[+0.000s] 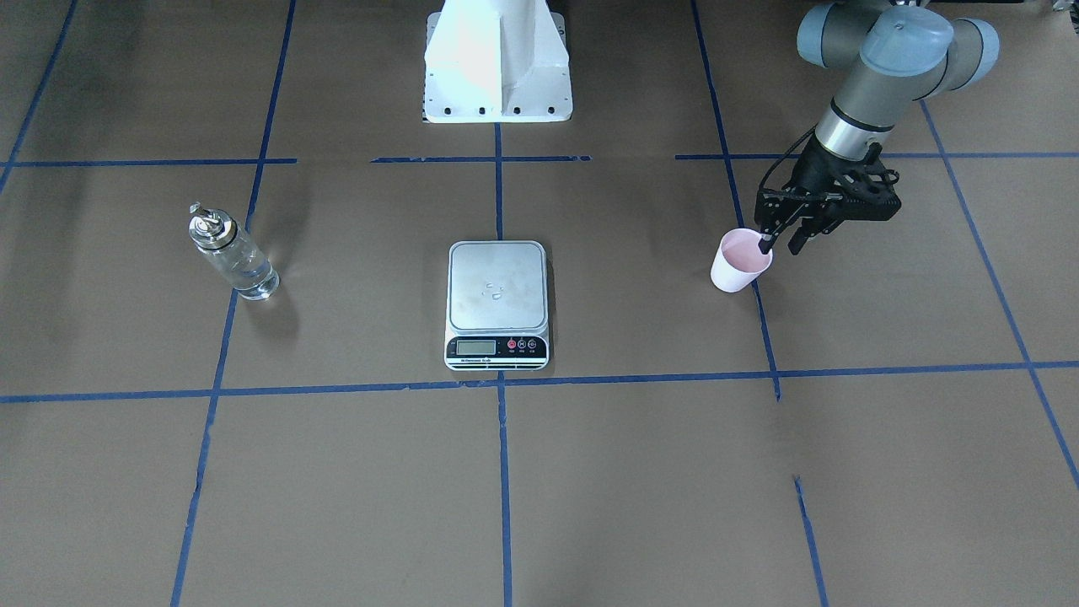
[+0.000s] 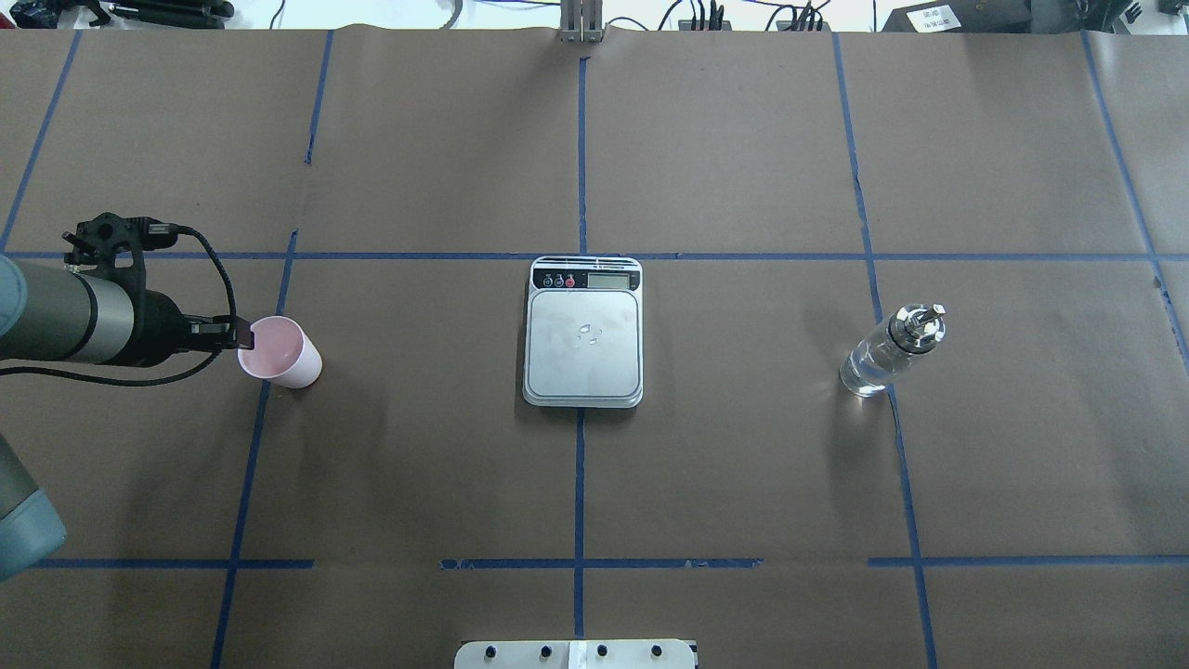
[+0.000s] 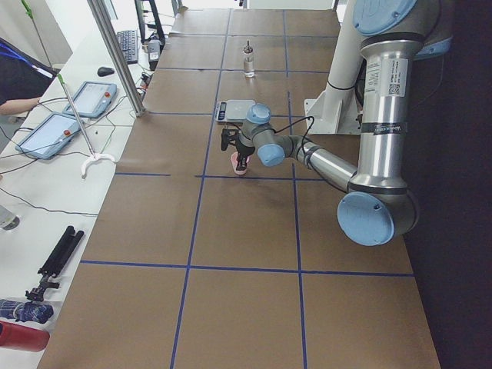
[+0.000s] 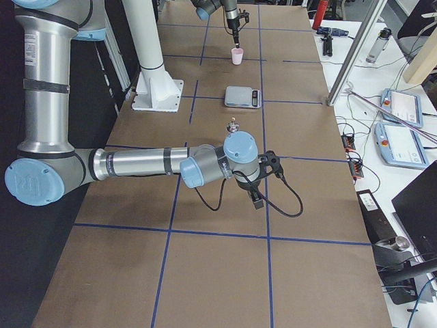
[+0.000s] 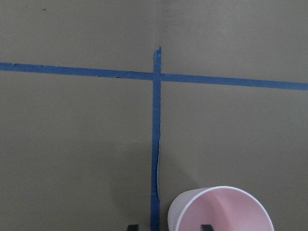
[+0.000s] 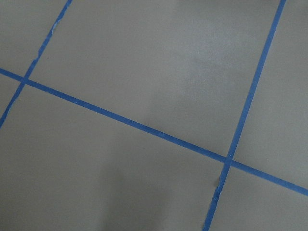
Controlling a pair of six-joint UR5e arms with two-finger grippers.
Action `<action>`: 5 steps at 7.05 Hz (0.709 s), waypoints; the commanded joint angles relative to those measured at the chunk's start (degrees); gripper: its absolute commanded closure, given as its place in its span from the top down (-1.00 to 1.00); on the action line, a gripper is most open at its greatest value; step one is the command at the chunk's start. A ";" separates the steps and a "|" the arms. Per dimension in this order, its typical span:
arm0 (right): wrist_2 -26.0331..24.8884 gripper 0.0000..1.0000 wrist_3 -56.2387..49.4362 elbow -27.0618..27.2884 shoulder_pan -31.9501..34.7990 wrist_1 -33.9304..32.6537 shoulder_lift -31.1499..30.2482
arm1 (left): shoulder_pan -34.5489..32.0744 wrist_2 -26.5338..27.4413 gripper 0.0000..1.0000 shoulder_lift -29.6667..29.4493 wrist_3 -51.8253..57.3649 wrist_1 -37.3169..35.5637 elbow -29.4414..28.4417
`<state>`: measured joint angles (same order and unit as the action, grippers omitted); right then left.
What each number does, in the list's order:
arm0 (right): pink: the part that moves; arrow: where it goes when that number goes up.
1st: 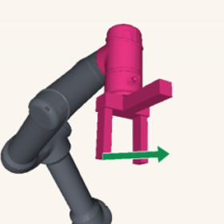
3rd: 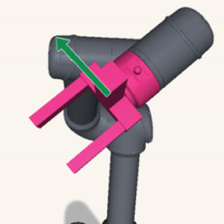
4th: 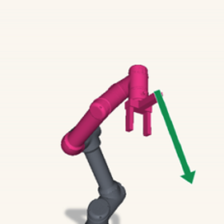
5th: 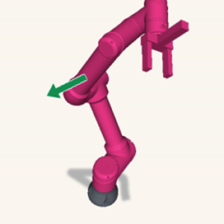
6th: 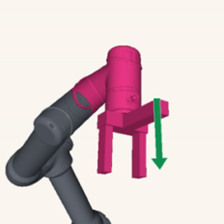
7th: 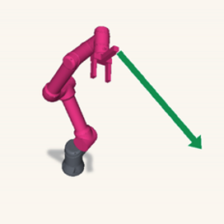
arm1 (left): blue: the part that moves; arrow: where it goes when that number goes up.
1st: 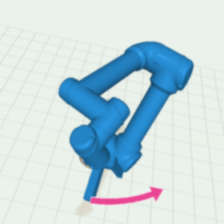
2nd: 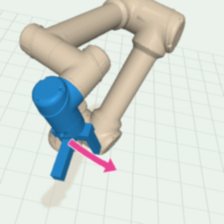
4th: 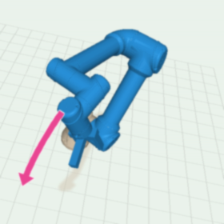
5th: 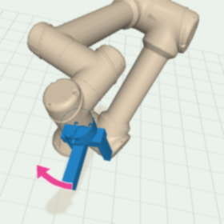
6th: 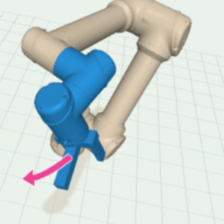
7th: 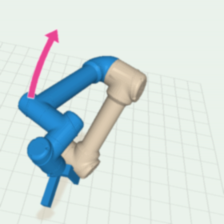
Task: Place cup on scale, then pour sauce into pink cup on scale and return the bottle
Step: 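Reach the left gripper to the pink cup and grasp its rim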
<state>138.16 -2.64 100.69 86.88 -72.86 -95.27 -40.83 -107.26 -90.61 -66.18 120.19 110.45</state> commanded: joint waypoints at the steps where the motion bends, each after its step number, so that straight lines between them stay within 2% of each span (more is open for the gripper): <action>1: 0.00 1.00 0.00 0.03 -0.04 0.00 -0.01 | 0.92 0.04 0.06 -0.27 0.08 -0.39 -0.49; 2: 0.00 1.00 0.00 -0.06 -0.04 0.00 -0.01 | 1.71 0.04 0.03 -0.44 0.08 -0.39 -0.50; 3: 0.00 1.00 0.00 -0.06 0.04 0.00 -0.01 | 1.98 0.04 -0.39 -0.44 0.17 -0.39 -0.50; 4: 0.00 1.00 0.00 -0.06 -0.04 0.00 -0.01 | 1.89 0.04 -0.99 -0.44 0.26 -0.39 -0.50; 5: 0.00 1.00 0.00 -0.15 -0.04 0.00 -0.01 | 1.98 0.04 -1.00 -0.44 0.43 -0.39 -0.50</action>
<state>138.16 -2.64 100.62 86.86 -72.86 -95.27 -38.96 -107.23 -91.04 -65.92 119.80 109.96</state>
